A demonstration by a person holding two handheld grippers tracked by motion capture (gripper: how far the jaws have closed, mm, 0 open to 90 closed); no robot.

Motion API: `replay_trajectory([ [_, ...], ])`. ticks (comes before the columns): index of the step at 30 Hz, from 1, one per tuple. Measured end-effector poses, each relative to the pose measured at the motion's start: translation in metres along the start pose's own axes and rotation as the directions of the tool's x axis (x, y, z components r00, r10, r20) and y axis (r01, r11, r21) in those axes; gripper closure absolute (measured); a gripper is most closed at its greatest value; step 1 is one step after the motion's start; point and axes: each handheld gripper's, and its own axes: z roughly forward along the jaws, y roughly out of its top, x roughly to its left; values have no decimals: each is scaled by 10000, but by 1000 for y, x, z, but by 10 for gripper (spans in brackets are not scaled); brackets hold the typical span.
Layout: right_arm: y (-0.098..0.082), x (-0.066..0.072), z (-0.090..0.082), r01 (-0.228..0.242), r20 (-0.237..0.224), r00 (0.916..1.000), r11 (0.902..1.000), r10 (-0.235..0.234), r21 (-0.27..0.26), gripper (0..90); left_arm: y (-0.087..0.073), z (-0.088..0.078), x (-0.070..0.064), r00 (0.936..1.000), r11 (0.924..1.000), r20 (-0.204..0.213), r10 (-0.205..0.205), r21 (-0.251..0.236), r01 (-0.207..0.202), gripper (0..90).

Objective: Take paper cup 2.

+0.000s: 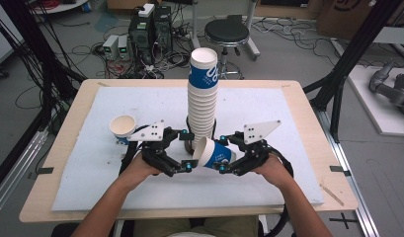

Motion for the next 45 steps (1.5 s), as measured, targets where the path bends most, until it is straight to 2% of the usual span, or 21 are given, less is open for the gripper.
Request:
replay_trajectory([
  [3, -1, 1, 3, 89, -59, 9999, 9995, -91, -308, 286, -1, 2, -2, 9999, 10000, 109, -5, -72, 6, 105],
  [10, 0, 2, 7, 103, -371, 9992, 9986, -123, -523, 286, -4, 7, -2, 9997, 9999, 249, -52, 141, 48, 105],
  [13, 0, 2, 7, 92, -435, 9990, 9984, -116, -561, 285, -4, 7, -2, 9999, 9996, 162, -53, 261, 49, 108],
  [15, 0, 2, 8, 150, -484, 9987, 9982, -178, -581, 285, -4, 7, -2, 9997, 9995, 234, -72, 295, 65, 134],
  [17, 0, 2, 9, 127, -502, 9986, 9987, -152, -498, 284, -4, 7, -2, 9994, 9995, 349, 43, 302, -53, 193],
  [18, 0, 1, 9, 109, -505, 9986, 9989, -132, -464, 285, -4, 6, -3, 9990, 9991, 371, 235, 340, -248, 211],
  [25, 0, 1, 10, 174, -439, 9989, 9998, -179, -109, 290, -4, 6, -3, 9990, 9974, 332, 290, 647, -311, 234],
  [27, 0, 1, 11, 19, -469, 9989, 10000, -22, -66, 287, -4, 5, -2, 9992, 9973, 303, 272, 678, -292, 233],
  [29, 2, 1, 12, -255, -68, 9996, 9997, 256, 43, 169, -3, 3, -1, 9994, 9964, 212, 272, 793, -288, 234],
  [32, 4, -2, 11, -381, -16, 9993, 9993, 381, 41, 168, 0, 0, -2, 9994, 9948, 60, 342, 955, -346, 234],
  [37, 10, -2, 8, -496, -128, 9987, 9980, 502, 389, 167, 3, -3, -1, 9995, 9932, -93, 316, 1125, -303, 234],
  [38, 14, -2, 8, -295, -140, 9994, 9968, 306, 740, 167, 4, -4, -1, 9991, 9908, -175, 383, 1306, -357, 233],
  [40, 20, -3, 8, -171, -253, 9995, 9940, 199, 1082, 167, 4, -4, 0, 9990, 9885, -185, 399, 1464, -368, 233],
  [45, 33, -5, 12, 238, -359, 9992, 9766, -165, 2137, 167, 5, -4, -1, 9987, 9843, -226, 450, 1720, -404, 233],
])
